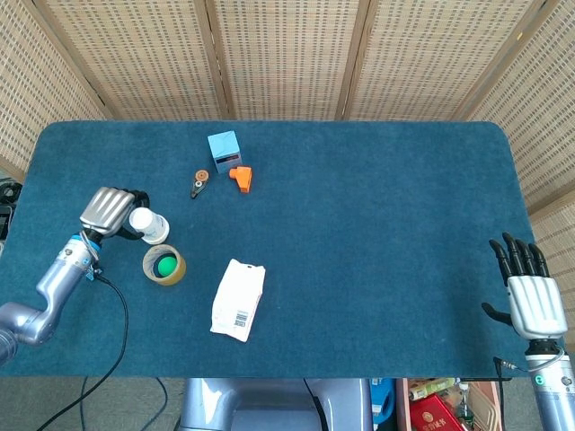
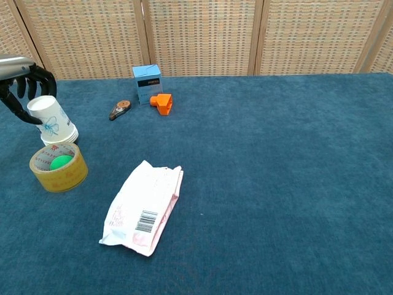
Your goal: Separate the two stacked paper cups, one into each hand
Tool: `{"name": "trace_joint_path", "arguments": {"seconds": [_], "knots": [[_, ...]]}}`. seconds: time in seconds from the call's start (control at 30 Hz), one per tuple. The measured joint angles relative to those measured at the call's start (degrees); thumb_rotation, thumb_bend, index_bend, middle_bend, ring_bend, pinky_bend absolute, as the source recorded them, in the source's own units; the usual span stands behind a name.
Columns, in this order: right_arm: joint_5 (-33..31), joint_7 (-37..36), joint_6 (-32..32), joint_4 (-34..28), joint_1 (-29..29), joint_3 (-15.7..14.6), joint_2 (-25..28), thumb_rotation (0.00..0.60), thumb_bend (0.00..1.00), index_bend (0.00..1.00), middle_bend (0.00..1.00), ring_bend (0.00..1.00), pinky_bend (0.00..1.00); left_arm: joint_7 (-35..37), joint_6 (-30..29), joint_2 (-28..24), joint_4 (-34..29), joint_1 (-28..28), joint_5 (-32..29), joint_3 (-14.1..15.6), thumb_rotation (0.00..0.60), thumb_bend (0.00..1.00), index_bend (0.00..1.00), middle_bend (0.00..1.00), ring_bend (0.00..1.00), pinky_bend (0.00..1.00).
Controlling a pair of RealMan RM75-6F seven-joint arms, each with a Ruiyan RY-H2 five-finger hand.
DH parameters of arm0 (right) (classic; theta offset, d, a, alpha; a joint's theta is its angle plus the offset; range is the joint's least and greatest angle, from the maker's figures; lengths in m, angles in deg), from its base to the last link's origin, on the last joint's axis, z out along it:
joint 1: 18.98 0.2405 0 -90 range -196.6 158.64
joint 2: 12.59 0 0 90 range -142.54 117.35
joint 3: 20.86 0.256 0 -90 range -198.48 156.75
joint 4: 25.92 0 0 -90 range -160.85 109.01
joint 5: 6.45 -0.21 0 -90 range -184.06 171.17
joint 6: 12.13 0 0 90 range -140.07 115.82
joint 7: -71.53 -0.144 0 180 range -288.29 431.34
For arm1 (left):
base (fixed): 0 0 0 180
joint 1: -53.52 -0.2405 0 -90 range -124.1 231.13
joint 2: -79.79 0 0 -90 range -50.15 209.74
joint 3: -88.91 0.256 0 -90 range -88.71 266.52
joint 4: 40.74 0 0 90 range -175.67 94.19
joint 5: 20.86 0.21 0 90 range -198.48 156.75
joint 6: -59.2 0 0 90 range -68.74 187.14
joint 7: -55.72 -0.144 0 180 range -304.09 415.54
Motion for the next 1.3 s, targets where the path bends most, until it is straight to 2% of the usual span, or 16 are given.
{"name": "trace_joint_path", "arguments": {"seconds": [0.13, 0.33, 0.43, 0.7, 0.87, 1.13, 1.3], "knots": [[0.6, -0.1, 0.3, 0.1, 0.2, -0.3, -0.1, 0.6, 0.0, 0.0, 0.0, 0.0, 0.0, 4.2, -2.2, -1.8, -1.3, -0.9, -0.8, -1.2, 0.6, 0.08, 0.54, 0.51, 0.49, 0.49], [2.1, -0.6, 0.5, 0.5, 0.7, -0.7, -0.3, 0.6, 0.0, 0.0, 0.0, 0.0, 0.0, 18.1, -4.9, -4.8, -3.9, -2.7, -2.6, -3.7, 0.6, 0.08, 0.54, 0.52, 0.5, 0.49], [3.3, -1.6, 1.0, 1.5, 1.3, -1.0, -0.4, 0.6, 0.0, 0.01, 0.0, 0.0, 0.0, 27.2, -5.4, -5.8, -5.4, -3.4, -3.3, -4.7, 0.6, 0.08, 0.54, 0.52, 0.5, 0.49], [7.9, -5.6, 0.0, 7.0, 3.3, -0.8, -0.6, 0.6, 0.0, 0.1, 0.02, 0.0, 0.0, 55.2, -2.7, -7.3, -10.8, -3.3, -2.4, -5.7, 0.6, 0.08, 0.54, 0.52, 0.5, 0.49], [10.2, -9.4, -0.9, 10.4, 5.0, 0.0, -0.5, 0.6, 0.0, 0.21, 0.09, 0.0, 0.0, 68.5, 1.7, -5.9, -13.9, -0.9, -1.5, -6.2, 0.6, 0.08, 0.54, 0.52, 0.5, 0.49], [14.1, -16.6, -3.7, 16.8, 8.1, 1.3, -1.2, 0.6, 0.0, 0.3, 0.17, 0.05, 0.01, 76.1, 10.8, 0.3, -13.8, 7.5, -1.3, -7.7, 0.6, 0.09, 0.54, 0.52, 0.5, 0.49], [17.5, -20.1, -5.4, 21.0, 11.0, 1.8, -2.4, 0.6, 0.03, 0.38, 0.22, 0.1, 0.08, 77.3, 15.1, 4.8, -11.2, 12.2, -1.9, -8.9, 0.6, 0.09, 0.54, 0.52, 0.5, 0.49]]}}
